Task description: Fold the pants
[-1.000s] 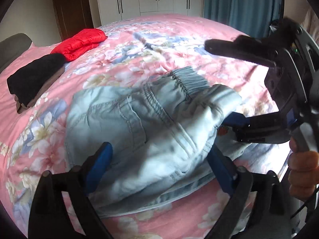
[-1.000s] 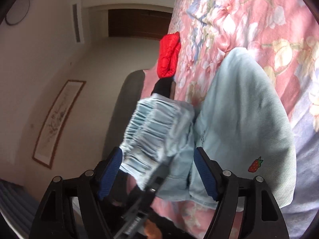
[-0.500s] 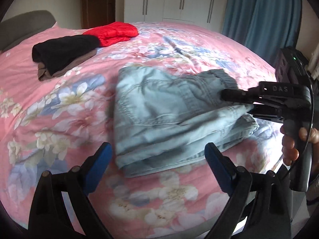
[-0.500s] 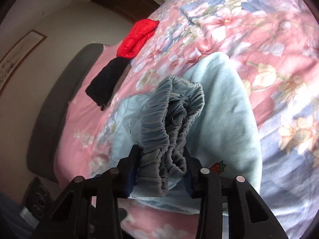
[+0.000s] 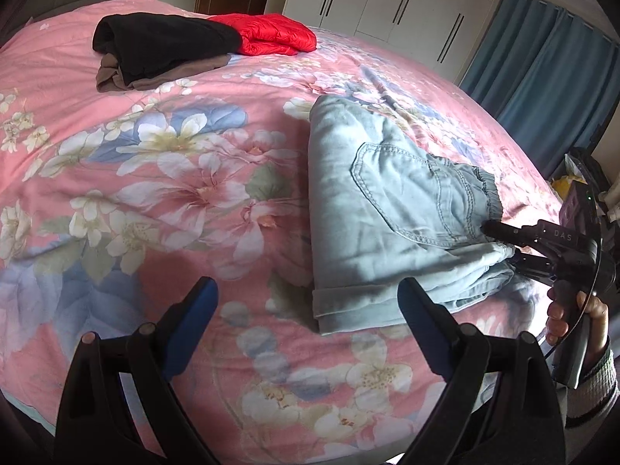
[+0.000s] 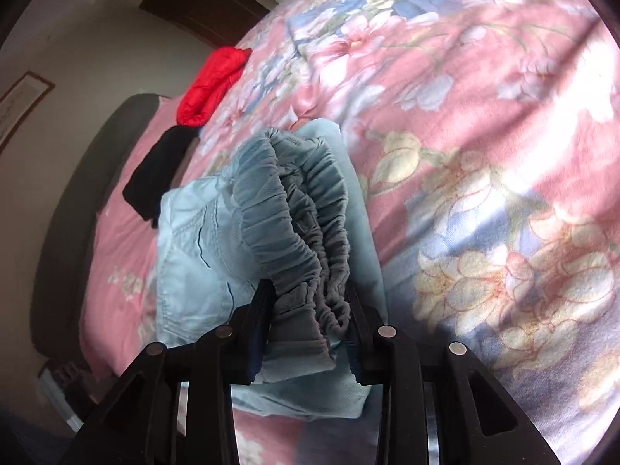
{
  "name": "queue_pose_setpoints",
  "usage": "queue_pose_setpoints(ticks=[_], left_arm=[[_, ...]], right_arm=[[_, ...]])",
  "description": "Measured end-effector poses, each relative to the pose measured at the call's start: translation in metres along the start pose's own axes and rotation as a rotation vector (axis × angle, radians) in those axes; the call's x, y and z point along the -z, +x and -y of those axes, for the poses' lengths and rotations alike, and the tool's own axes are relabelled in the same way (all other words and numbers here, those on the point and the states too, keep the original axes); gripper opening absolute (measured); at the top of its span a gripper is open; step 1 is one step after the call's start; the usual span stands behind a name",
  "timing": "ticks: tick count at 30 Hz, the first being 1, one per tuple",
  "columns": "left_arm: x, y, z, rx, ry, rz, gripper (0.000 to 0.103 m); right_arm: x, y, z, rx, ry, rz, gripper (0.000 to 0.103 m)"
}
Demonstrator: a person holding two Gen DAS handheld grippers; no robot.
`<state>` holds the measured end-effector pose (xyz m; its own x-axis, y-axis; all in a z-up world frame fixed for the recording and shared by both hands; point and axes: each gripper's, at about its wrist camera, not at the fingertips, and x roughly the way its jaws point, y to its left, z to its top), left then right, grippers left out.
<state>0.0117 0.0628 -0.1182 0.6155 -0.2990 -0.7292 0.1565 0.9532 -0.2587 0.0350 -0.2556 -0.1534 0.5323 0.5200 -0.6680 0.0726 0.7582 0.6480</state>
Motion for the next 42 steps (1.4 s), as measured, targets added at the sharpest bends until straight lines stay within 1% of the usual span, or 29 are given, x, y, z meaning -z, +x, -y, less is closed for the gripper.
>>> queue_pose_setpoints(ticks=[1,3,5,6,7,8,9,11,14,16,17,18,20,21,22,23,24,27,30,32,33,34,36,37,38,39,40,41,42], left_arm=[[-0.001,0.000,-0.004,0.011,-0.016,-0.004,0.094],[-0.004,0.001,-0.013,0.046,-0.058,-0.008,0.094],[-0.009,0.005,-0.021,0.100,-0.115,-0.017,0.094],[-0.012,0.008,-0.025,0.128,-0.143,-0.023,0.094],[-0.016,0.012,-0.029,0.158,-0.171,-0.029,0.094],[-0.021,0.017,-0.033,0.185,-0.199,-0.029,0.094],[-0.026,0.021,-0.036,0.206,-0.222,-0.030,0.094],[-0.038,0.032,-0.040,0.250,-0.256,-0.037,0.094],[-0.056,0.049,-0.041,0.354,-0.294,-0.058,0.094],[-0.069,0.061,-0.037,0.393,-0.300,-0.075,0.094],[-0.075,0.068,-0.034,0.422,-0.293,-0.092,0.094],[-0.080,0.077,-0.031,0.462,-0.290,-0.116,0.094],[-0.088,0.094,-0.029,0.506,-0.298,-0.156,0.092],[-0.092,0.102,-0.030,0.525,-0.292,-0.174,0.081],[-0.095,0.110,-0.029,0.519,-0.290,-0.182,0.057],[-0.098,0.117,-0.029,0.491,-0.286,-0.194,0.045],[-0.101,0.124,-0.030,0.489,-0.283,-0.212,0.038],[-0.111,0.134,-0.032,0.507,-0.281,-0.213,0.035],[-0.127,0.139,-0.040,0.515,-0.321,-0.189,0.035],[-0.134,0.142,-0.044,0.496,-0.340,-0.169,0.035],[-0.139,0.144,-0.046,0.497,-0.351,-0.164,0.033],[-0.142,0.145,-0.048,0.498,-0.367,-0.155,0.029],[-0.151,0.147,-0.051,0.468,-0.383,-0.132,0.025],[-0.154,0.146,-0.053,0.445,-0.394,-0.111,0.025],[-0.158,0.143,-0.058,0.421,-0.415,-0.092,0.025],[-0.160,0.139,-0.062,0.403,-0.428,-0.078,0.021],[-0.161,0.134,-0.065,0.390,-0.429,-0.064,0.022],[-0.163,0.127,-0.066,0.366,-0.421,-0.048,0.024],[-0.164,0.120,-0.065,0.344,-0.405,-0.038,0.032]], right_arm=[[0.000,-0.005,-0.003,0.025,-0.022,0.009,0.039],[-0.001,-0.018,-0.013,0.102,-0.074,0.058,0.049],[0.001,-0.035,-0.025,0.193,-0.140,0.153,0.054],[0.003,-0.044,-0.032,0.235,-0.173,0.212,0.054],[0.005,-0.051,-0.039,0.258,-0.206,0.268,0.055],[0.009,-0.055,-0.048,0.252,-0.245,0.305,0.058],[0.014,-0.056,-0.058,0.222,-0.293,0.317,0.059],[0.027,-0.048,-0.080,0.159,-0.416,0.293,0.059],[0.049,-0.015,-0.114,0.086,-0.591,0.183,0.059],[0.060,0.008,-0.130,0.059,-0.668,0.116,0.051],[0.064,0.018,-0.137,0.041,-0.694,0.085,0.044],[0.066,0.028,-0.143,0.029,-0.717,0.067,0.038],[0.069,0.043,-0.150,0.019,-0.751,0.037,0.032],[0.070,0.049,-0.150,0.007,-0.759,0.024,0.028],[0.072,0.055,-0.149,0.003,-0.762,0.011,0.028],[0.073,0.061,-0.147,0.008,-0.762,-0.006,0.028],[0.074,0.066,-0.143,0.010,-0.761,-0.024,0.027],[0.075,0.072,-0.129,0.002,-0.746,-0.050,0.024],[0.074,0.071,-0.125,-0.017,-0.735,-0.049,0.023],[0.074,0.074,-0.126,-0.017,-0.740,-0.047,0.023],[0.074,0.074,-0.126,-0.017,-0.742,-0.046,0.023],[0.075,0.074,-0.126,-0.018,-0.741,-0.044,0.023],[0.076,0.073,-0.124,-0.027,-0.731,-0.042,0.023],[0.075,0.073,-0.123,-0.029,-0.728,-0.042,0.023],[0.076,0.073,-0.123,-0.028,-0.728,-0.042,0.023],[0.075,0.074,-0.124,-0.027,-0.726,-0.042,0.023],[0.076,0.074,-0.124,-0.027,-0.723,-0.041,0.023],[0.074,0.077,-0.123,-0.024,-0.720,-0.041,0.023],[0.074,0.076,-0.123,-0.023,-0.720,-0.041,0.023]])
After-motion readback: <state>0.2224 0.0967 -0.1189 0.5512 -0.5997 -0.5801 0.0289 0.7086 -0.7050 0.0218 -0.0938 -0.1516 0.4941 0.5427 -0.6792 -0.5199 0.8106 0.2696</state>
